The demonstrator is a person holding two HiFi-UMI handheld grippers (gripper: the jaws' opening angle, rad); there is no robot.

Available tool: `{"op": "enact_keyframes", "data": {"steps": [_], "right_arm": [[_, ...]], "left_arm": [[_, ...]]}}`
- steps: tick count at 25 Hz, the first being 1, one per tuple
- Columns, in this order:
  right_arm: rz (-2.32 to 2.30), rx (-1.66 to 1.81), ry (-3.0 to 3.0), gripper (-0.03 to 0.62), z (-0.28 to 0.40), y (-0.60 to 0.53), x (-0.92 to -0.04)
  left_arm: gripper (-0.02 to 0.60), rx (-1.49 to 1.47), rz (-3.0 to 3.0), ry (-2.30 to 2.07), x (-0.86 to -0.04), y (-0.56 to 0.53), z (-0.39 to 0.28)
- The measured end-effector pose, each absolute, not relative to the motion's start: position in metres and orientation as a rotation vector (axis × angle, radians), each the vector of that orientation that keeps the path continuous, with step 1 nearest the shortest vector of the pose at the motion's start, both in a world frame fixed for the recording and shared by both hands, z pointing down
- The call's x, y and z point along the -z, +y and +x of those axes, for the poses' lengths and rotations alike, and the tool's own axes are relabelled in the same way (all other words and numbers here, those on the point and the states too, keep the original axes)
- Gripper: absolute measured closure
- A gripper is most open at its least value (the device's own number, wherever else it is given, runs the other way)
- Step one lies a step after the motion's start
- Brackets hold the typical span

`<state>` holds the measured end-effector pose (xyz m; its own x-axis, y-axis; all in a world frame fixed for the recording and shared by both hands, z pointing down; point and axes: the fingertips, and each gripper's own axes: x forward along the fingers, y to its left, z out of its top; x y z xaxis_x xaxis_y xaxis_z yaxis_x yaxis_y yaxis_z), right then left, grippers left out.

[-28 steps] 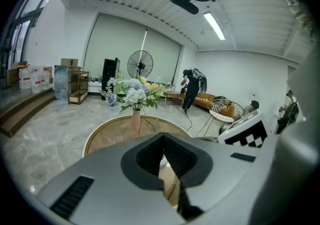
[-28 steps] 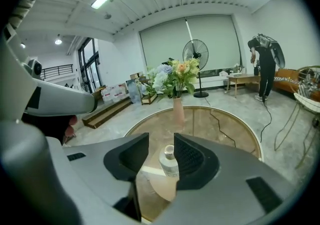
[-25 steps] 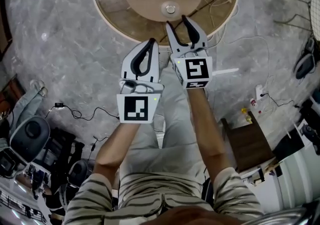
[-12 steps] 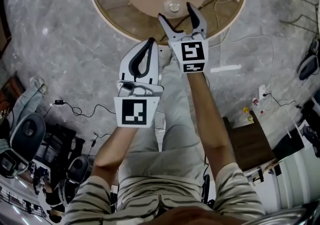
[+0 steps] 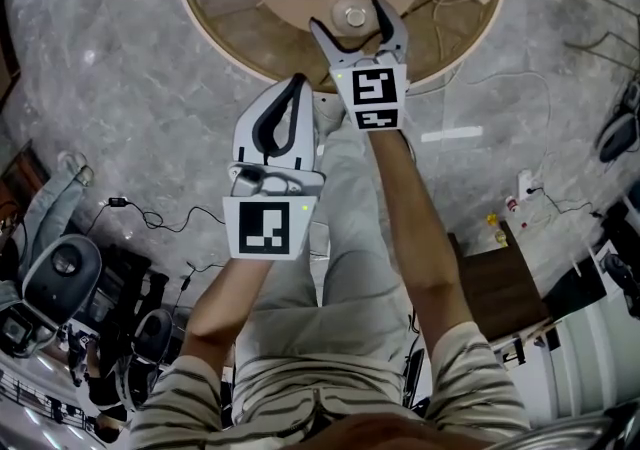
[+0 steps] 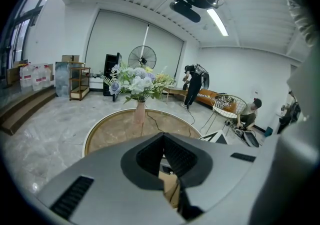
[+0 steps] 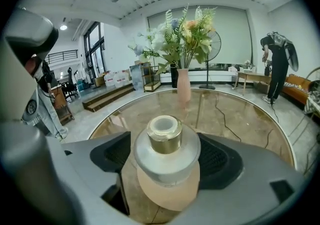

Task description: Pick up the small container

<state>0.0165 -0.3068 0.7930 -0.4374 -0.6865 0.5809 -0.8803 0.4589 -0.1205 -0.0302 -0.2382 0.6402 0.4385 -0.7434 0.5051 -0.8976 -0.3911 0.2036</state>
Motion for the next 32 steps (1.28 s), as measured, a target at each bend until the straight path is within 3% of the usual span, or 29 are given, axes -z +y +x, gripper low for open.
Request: {"op": "enact_keyframes", "data": {"steps": [8, 12, 32], "right_arm": [[1.325, -0.573, -2.234, 0.204, 0.015, -0.316, -0.808], [1.318, -0.541, -2.212, 0.254, 0.019, -0.318, -0.811], [1.318, -0.546, -2.214, 0.244, 0.022, -0.310, -0.773]], "left_arm": [[0.581, -0.446, 2.250, -1.409, -0.646, -0.243, -0.038], [0.581, -0.464, 2.253, -1.420, -0.648, -0.247, -0.043], [0.581, -0.426, 2.269, -1.480, -0.626, -0.248, -0.060]]}}
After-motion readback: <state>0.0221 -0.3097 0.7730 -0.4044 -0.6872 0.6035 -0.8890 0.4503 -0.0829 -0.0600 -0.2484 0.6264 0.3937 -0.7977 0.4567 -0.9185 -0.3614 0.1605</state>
